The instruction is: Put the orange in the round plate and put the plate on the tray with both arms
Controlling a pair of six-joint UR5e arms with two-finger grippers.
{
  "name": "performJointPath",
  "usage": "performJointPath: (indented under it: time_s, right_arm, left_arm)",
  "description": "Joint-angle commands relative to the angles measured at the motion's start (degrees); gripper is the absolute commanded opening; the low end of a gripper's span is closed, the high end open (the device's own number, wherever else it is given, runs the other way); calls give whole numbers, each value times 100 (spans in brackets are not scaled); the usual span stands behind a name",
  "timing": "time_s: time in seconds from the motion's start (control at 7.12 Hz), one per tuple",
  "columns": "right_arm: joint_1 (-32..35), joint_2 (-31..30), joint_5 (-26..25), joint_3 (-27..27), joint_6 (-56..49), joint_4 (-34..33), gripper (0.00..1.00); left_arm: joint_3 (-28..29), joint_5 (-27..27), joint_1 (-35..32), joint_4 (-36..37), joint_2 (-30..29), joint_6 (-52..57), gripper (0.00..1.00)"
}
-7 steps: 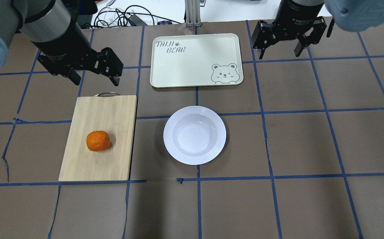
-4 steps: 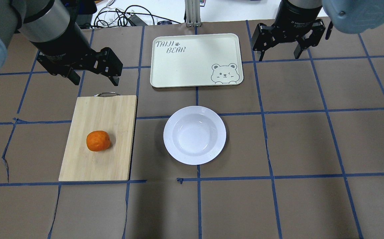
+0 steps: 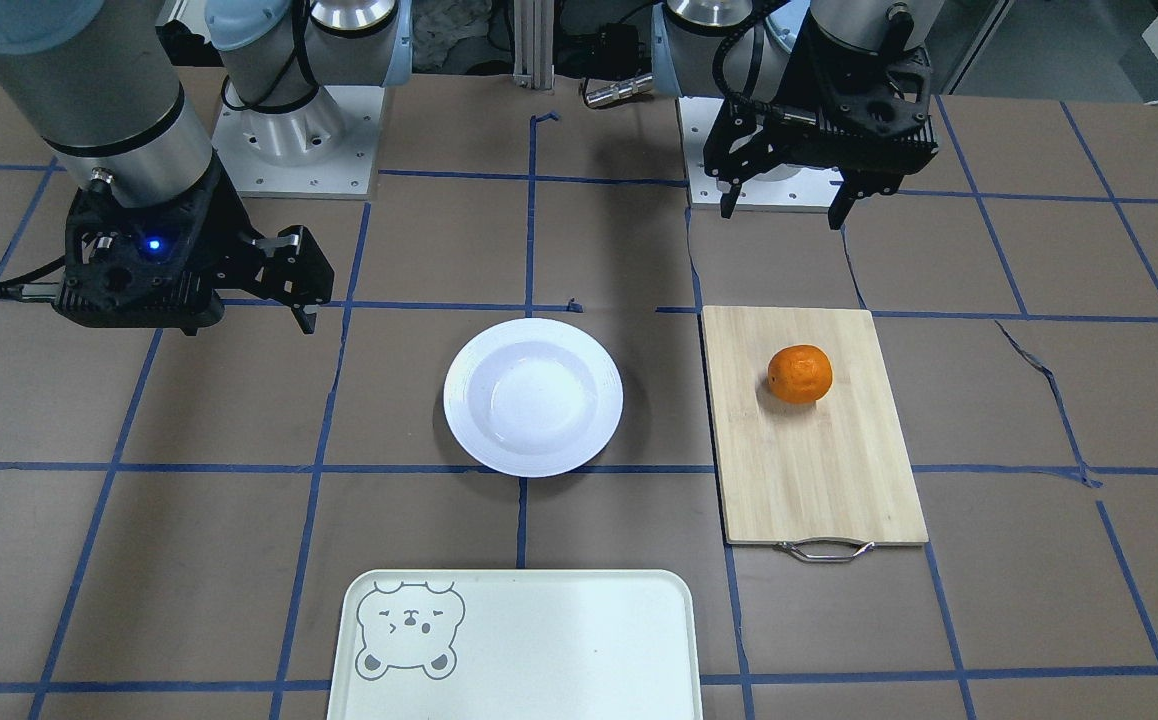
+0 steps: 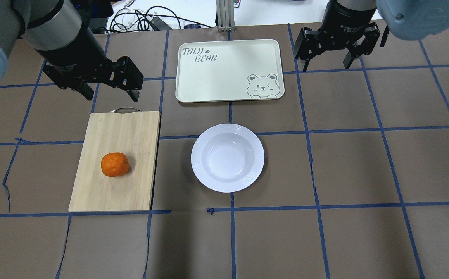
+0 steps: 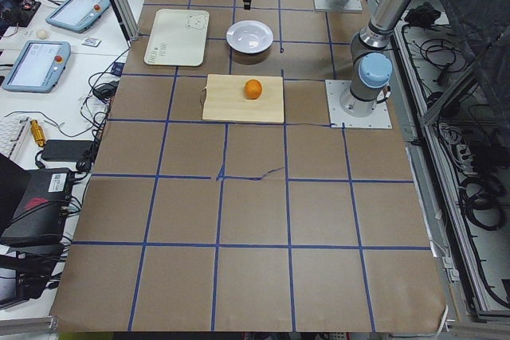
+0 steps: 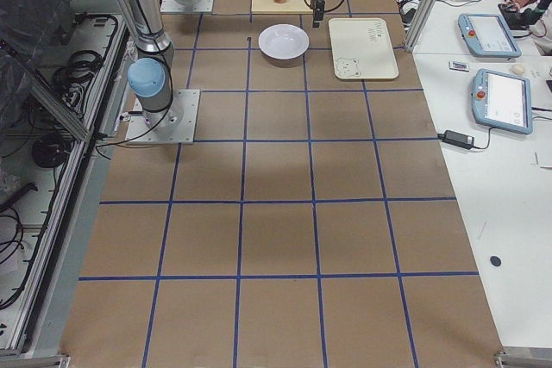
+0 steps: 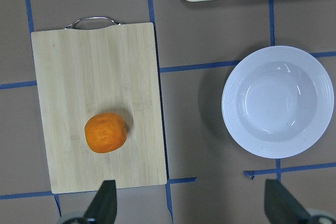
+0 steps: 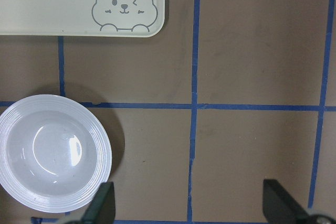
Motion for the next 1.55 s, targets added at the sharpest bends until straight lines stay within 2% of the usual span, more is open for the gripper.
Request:
performJointPath:
  time_s: [0.0, 0.56, 0.84, 1.12, 1.4]
  right_arm:
    - [-59, -26, -4, 1, -13, 17, 100]
    - [-77, -17, 4, 9, -4, 44, 100]
    - [-85, -35, 4, 18, -4, 35, 100]
    - [-77, -44, 31, 18, -4, 44, 100]
    - [-85, -35, 22, 18, -4, 26, 100]
  left_arm:
    - [-18, 3, 14, -34, 16, 0, 100]
    - [-123, 108, 277, -184, -150, 9, 100]
    - [-770, 213, 837, -105, -378, 105, 100]
    - [-1430, 415, 1235, 656, -660, 211, 100]
    - [-1950, 434, 1481, 1842, -1195, 193, 97]
